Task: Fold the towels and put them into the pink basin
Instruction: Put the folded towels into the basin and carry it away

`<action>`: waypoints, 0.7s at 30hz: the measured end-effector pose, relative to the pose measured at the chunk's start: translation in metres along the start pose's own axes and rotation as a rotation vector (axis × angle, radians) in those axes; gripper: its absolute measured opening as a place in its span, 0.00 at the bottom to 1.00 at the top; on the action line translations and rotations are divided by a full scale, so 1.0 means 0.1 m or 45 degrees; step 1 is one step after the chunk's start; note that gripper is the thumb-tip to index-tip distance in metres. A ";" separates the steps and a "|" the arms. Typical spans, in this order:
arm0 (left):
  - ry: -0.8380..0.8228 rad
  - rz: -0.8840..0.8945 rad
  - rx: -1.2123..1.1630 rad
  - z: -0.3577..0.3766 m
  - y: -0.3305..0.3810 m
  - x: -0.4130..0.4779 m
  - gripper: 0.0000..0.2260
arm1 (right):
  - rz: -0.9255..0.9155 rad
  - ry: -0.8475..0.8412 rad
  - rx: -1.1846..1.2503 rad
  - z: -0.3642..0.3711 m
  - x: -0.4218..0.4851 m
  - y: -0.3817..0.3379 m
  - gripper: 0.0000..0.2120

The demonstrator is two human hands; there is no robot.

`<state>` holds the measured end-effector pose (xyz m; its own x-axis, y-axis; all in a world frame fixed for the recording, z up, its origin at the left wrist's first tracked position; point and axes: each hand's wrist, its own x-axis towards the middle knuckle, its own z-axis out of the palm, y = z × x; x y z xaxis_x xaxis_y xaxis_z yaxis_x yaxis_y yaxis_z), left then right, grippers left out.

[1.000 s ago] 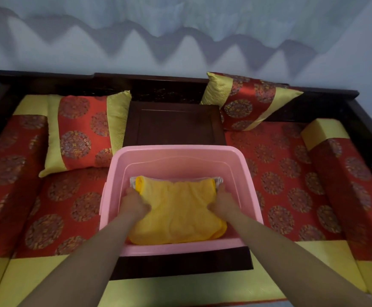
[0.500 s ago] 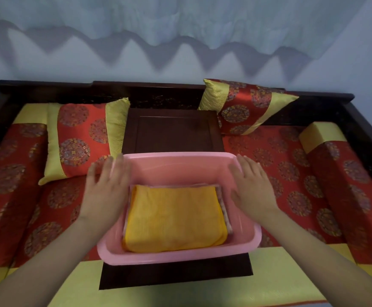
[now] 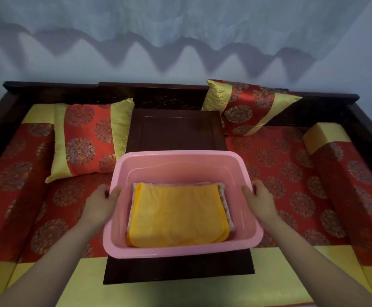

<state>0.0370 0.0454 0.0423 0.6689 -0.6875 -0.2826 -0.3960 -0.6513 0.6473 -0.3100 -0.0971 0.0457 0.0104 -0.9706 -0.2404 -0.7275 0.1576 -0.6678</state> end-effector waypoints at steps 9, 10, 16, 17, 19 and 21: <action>0.124 -0.040 -0.157 -0.18 -0.11 -0.15 0.16 | 0.353 -0.334 0.414 -0.27 0.03 -0.41 0.12; 0.164 -0.031 -0.169 -0.25 -0.12 -0.20 0.17 | 0.338 -0.350 0.427 -0.29 0.01 -0.50 0.13; 0.467 -0.066 -0.210 -0.65 -0.28 -0.72 0.17 | 0.140 -0.464 0.393 -0.21 -0.10 -1.05 0.16; 0.542 -0.109 -0.225 -0.72 -0.37 -0.89 0.17 | 0.093 -0.498 0.371 -0.15 -0.16 -1.14 0.15; 0.689 -0.220 -0.245 -0.83 -0.54 -1.30 0.16 | -0.017 -0.602 0.321 -0.01 -0.33 -1.30 0.12; 0.802 -0.311 -0.264 -0.91 -0.71 -1.67 0.15 | -0.125 -0.698 0.285 0.10 -0.50 -1.45 0.10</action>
<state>0.0108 0.2359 0.1081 0.9851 -0.1716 -0.0140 -0.1016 -0.6455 0.7570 -0.1981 -0.0692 0.1477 0.4660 -0.7566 -0.4586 -0.5438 0.1640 -0.8231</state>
